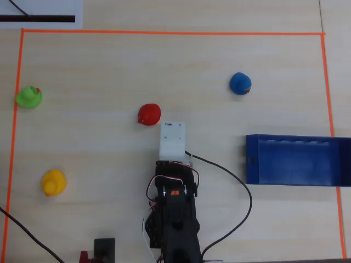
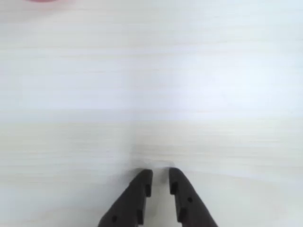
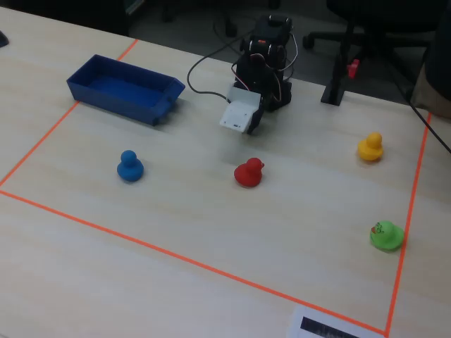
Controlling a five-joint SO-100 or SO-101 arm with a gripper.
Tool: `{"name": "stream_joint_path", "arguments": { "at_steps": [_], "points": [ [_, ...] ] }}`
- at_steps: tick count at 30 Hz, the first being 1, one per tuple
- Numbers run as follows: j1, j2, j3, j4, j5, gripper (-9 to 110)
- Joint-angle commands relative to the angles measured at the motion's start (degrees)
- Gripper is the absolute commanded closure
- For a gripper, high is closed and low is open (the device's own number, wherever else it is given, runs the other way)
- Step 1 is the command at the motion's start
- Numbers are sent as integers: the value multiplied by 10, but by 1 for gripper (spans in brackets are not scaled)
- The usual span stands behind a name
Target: Grasp green duck and put it into box.
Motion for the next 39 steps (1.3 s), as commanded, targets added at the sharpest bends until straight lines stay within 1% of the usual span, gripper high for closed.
{"name": "stream_joint_path", "arguments": {
  "at_steps": [1,23,27,30,33,36,39],
  "points": [
    [-3,-2,1,7,5,100],
    [0,-2,1,7,3,101],
    [2,-11,-18,-9,-2,99],
    [-23,-48,-76,-54,3,98],
    [-69,-116,-167,-98,11,96],
    [-133,-218,-268,-151,39,94],
    [-193,-345,-384,-206,99,89]
  ]
}}
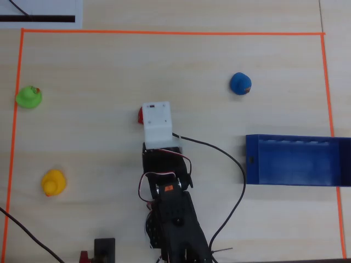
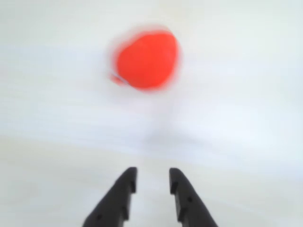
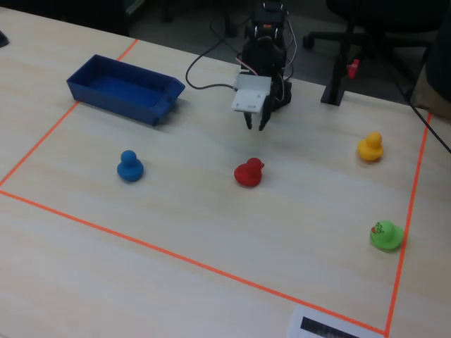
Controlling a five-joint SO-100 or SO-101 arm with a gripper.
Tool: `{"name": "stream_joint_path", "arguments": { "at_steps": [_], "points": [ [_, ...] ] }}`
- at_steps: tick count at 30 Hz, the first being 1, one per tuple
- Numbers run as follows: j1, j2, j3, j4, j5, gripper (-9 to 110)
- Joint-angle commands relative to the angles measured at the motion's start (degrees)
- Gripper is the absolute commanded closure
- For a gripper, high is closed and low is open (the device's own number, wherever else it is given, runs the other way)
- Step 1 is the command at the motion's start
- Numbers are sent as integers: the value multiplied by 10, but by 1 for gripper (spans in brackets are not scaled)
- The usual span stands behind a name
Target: Grasp green duck and put it into box.
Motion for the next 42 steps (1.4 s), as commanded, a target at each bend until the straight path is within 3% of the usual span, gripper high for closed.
{"name": "stream_joint_path", "arguments": {
  "at_steps": [1,8,15,21,30,42],
  "points": [
    [-81,-170,-185,-81,70,89],
    [-181,-405,-320,-323,186,75],
    [-216,-495,-210,-611,184,69],
    [-240,-591,-210,-743,163,66],
    [-265,-756,-344,-785,149,57],
    [-278,-958,-525,-758,144,57]
  ]
}}
